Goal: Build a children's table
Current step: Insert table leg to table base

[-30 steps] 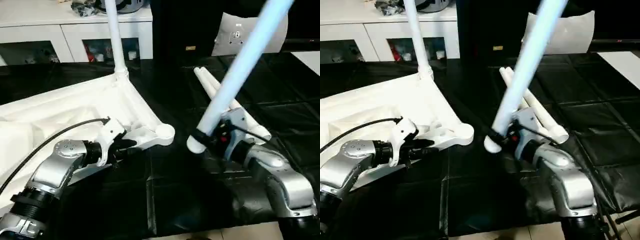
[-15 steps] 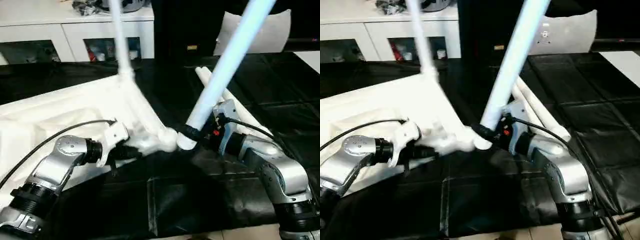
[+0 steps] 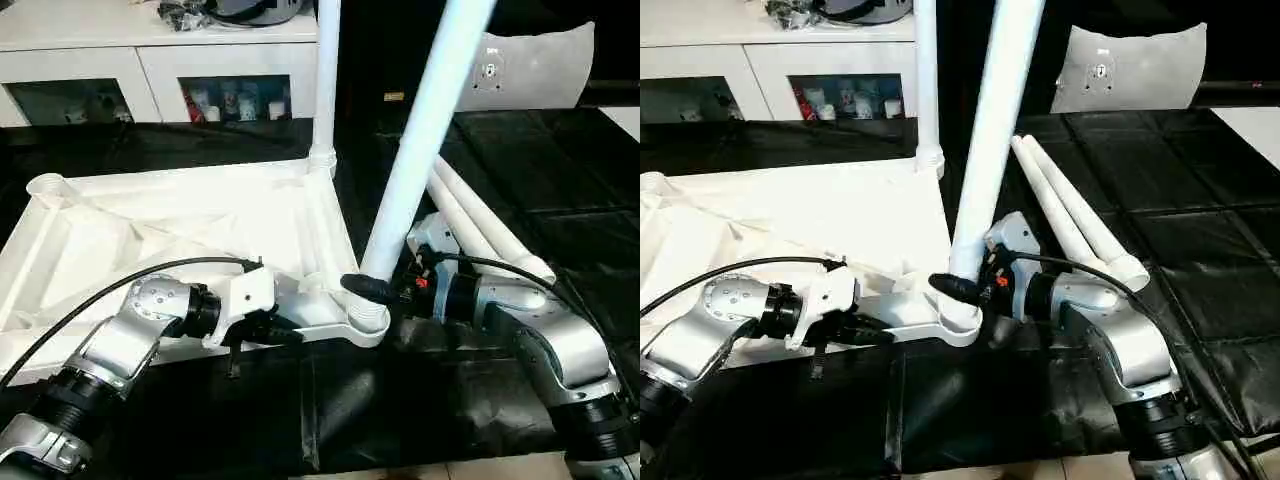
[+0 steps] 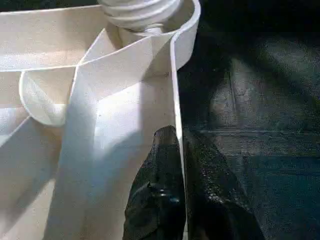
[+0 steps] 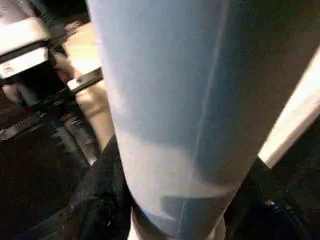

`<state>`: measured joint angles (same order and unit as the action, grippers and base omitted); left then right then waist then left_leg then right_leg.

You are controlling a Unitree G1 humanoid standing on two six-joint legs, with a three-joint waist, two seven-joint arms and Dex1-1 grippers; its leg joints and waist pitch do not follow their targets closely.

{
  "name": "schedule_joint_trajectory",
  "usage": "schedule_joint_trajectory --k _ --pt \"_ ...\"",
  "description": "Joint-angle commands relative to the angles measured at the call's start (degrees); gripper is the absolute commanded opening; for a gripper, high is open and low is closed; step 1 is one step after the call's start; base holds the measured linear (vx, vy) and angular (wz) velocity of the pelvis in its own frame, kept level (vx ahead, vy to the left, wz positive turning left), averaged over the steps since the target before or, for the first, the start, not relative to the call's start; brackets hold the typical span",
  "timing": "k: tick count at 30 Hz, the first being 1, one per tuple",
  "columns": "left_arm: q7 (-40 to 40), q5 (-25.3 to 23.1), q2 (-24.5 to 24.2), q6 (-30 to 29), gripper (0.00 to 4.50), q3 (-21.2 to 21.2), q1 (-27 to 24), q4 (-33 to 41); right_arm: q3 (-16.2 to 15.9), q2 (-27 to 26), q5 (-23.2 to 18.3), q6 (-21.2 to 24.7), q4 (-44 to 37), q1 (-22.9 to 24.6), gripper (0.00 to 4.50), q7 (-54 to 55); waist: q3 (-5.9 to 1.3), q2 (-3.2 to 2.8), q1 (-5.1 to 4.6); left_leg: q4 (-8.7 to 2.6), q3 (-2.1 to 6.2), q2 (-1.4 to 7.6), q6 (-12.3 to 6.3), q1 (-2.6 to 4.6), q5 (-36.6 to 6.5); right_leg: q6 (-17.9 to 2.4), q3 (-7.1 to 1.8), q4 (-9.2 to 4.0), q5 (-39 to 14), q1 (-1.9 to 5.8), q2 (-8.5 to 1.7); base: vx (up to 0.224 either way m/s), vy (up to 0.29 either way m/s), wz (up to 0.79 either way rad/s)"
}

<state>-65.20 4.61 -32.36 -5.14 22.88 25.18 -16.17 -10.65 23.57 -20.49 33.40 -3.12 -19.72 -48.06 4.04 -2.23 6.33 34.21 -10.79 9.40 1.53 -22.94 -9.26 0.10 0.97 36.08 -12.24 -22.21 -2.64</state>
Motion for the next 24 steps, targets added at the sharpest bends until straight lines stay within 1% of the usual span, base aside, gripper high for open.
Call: schedule_joint_trajectory --k 1,2,3,5,7,10,11,12,14,15,16,17,18,19,20,21,22,24 --pt "3.79 -4.05 -0.38 0.04 0.00 -0.04 1.66 -3.35 -0.86 0.54 0.53 0.37 -0.09 0.01 1.91 -0.54 -2.93 -0.08 -0.64 -4.66 1.97 3.95 3.33 2.92 -20.90 -9.60 -2.86 -5.69 -20.61 0.18 -5.60 0.000 0.000 0.00" --pt "3.74 -4.00 -0.39 0.07 0.00 -0.07 1.68 -3.37 -0.85 0.56 0.55 0.35 -0.06 0.02 1.91 -0.54 -2.89 0.08 -0.81 -4.92 2.29 3.93 3.49 2.41 -20.80 -9.09 -2.72 -5.60 -21.96 0.62 -5.76 0.000 0.000 0.00" --pt "2.51 -2.97 -0.55 0.65 0.00 -0.51 1.64 -3.25 -0.61 0.80 0.82 0.02 0.44 0.05 1.91 -0.58 -2.93 -0.04 -0.85 -5.04 2.36 3.95 3.72 2.53 -21.38 -8.62 -2.66 -5.73 -22.88 0.41 -5.74 0.000 0.000 0.00" --pt "1.80 -2.40 -0.60 0.92 0.00 -0.70 1.51 -3.02 -0.49 0.89 0.84 -0.04 0.64 0.05 1.91 -0.64 -2.86 0.12 -1.34 -5.03 2.39 3.92 3.83 2.55 -22.24 -8.77 -2.68 -5.79 -23.45 0.36 -5.79 0.000 0.000 0.00" --pt "0.74 -2.15 -0.54 1.51 0.00 -0.85 1.28 -2.80 -0.37 0.84 0.94 0.02 0.87 -0.01 1.91 -0.58 -2.89 0.10 -1.61 -5.01 2.35 3.90 3.68 2.57 -22.47 -8.93 -2.67 -5.84 -23.63 0.25 -5.79 0.000 0.000 0.00" --pt "-0.36 -1.61 -0.44 2.11 0.00 -0.92 1.09 -2.64 -0.42 0.68 1.45 -0.68 1.48 -0.15 1.91 -0.23 -3.03 0.04 -1.58 -4.99 2.23 3.97 3.36 2.54 -21.72 -9.15 -2.69 -5.83 -22.67 0.20 -5.81 0.000 0.000 0.00" --pt "-1.59 -0.62 -0.34 2.42 0.00 -0.95 0.76 -2.18 -0.06 -0.13 1.49 -1.69 2.85 -0.53 1.91 0.48 -3.17 -0.05 -1.54 -4.93 2.18 3.97 3.28 2.48 -21.22 -9.47 -2.69 -5.69 -21.37 0.27 -5.85 0.000 0.000 0.00" --pt "-2.33 -0.22 -0.45 2.30 0.00 -0.80 0.55 -1.72 0.17 -0.75 1.53 -2.32 4.00 -0.90 1.91 0.87 -3.24 0.02 -1.67 -4.89 2.08 3.93 3.20 2.40 -20.68 -10.07 -2.65 -5.57 -19.86 0.31 -5.82 0.000 0.000 0.00" --pt "-2.95 -0.13 -0.64 2.40 0.00 -0.52 0.40 -1.35 0.27 -1.19 1.58 -2.83 4.94 -1.20 1.91 1.03 -3.44 -0.05 -1.59 -4.83 1.92 3.89 2.88 2.32 -19.38 -10.70 -2.59 -5.34 -17.28 0.41 -5.71 0.000 0.000 0.00" --pt "-3.45 -0.14 -0.86 2.41 0.00 -0.26 0.32 -1.09 0.30 -1.54 1.68 -3.23 5.97 -1.52 1.91 1.08 -3.58 -0.08 -1.56 -4.72 1.87 3.93 2.60 2.26 -18.19 -11.33 -2.56 -5.05 -14.64 0.54 -5.65 0.000 0.000 0.00" --pt "-3.67 -0.23 -0.98 2.44 0.00 -0.09 0.31 -1.01 0.25 -1.68 1.77 -3.46 6.56 -1.70 1.91 1.05 -3.59 -0.07 -1.58 -4.73 1.79 3.91 2.40 2.19 -17.50 -11.55 -2.53 -5.00 -13.43 0.62 -5.54 0.000 0.000 0.00" --pt "-3.61 -0.52 -1.07 2.75 0.00 -0.04 0.33 -1.12 0.09 -1.72 1.88 -3.56 7.17 -1.85 1.91 0.84 -3.80 -0.05 -1.50 -4.58 1.68 3.89 2.04 2.18 -16.23 -12.17 -2.46 -4.72 -10.74 0.77 -5.43 0.000 0.000 0.00" --pt "-3.61 -0.52 -1.07 2.75 0.00 -0.04 0.33 -1.12 0.09 -1.72 1.88 -3.56 7.17 -1.85 1.91 0.84 -3.85 -0.11 -1.44 -4.48 1.59 3.84 1.65 2.12 -14.96 -12.65 -2.38 -4.48 -8.41 0.88 -5.35 0.000 0.000 0.00" --pt "-3.33 -0.85 -1.10 3.08 0.00 -0.09 0.44 -1.30 -0.13 -1.67 1.88 -3.42 7.59 -1.94 1.91 0.48 -3.86 -0.09 -1.39 -4.43 1.53 3.84 1.44 2.08 -14.45 -12.81 -2.38 -4.44 -7.41 0.96 -5.33 0.000 0.000 0.00" --pt "-3.04 -1.21 -1.06 3.50 0.00 -0.19 0.52 -1.49 -0.48 -1.51 1.85 -3.18 7.84 -1.84 1.91 -0.10 -4.03 0.23 -1.36 -4.32 1.46 3.82 0.95 2.01 -13.63 -13.06 -2.32 -4.26 -5.93 1.21 -5.32 0.000 0.000 0.00" --pt "-2.75 -1.44 -0.98 3.86 0.00 -0.32 0.63 -1.64 -0.86 -1.29 1.74 -2.77 7.88 -1.63 1.91 -0.76 -3.91 0.04 -1.28 -4.30 1.45 3.83 0.69 2.00 -13.60 -13.16 -2.33 -4.32 -6.16 1.19 -5.45 0.000 0.000 0.00" --pt "-2.76 -1.48 -0.97 3.91 0.00 -0.36 0.63 -1.65 -0.92 -1.27 1.71 -2.79 7.92 -1.59 1.91 -0.85 -3.84 0.02 -1.28 -4.34 1.45 3.86 0.71 2.05 -14.05 -13.12 -2.31 -4.41 -7.00 1.12 -5.46 0.000 0.000 0.00" --pt "-2.84 -1.63 -0.89 4.20 0.00 -0.53 0.63 -1.62 -1.21 -1.23 1.75 -3.22 8.39 -1.39 1.91 -1.18 -3.72 0.04 -1.27 -4.46 1.49 3.94 1.33 2.27 -16.11 -12.70 -2.38 -4.75 -11.22 1.02 -5.59 0.000 0.000 0.00"
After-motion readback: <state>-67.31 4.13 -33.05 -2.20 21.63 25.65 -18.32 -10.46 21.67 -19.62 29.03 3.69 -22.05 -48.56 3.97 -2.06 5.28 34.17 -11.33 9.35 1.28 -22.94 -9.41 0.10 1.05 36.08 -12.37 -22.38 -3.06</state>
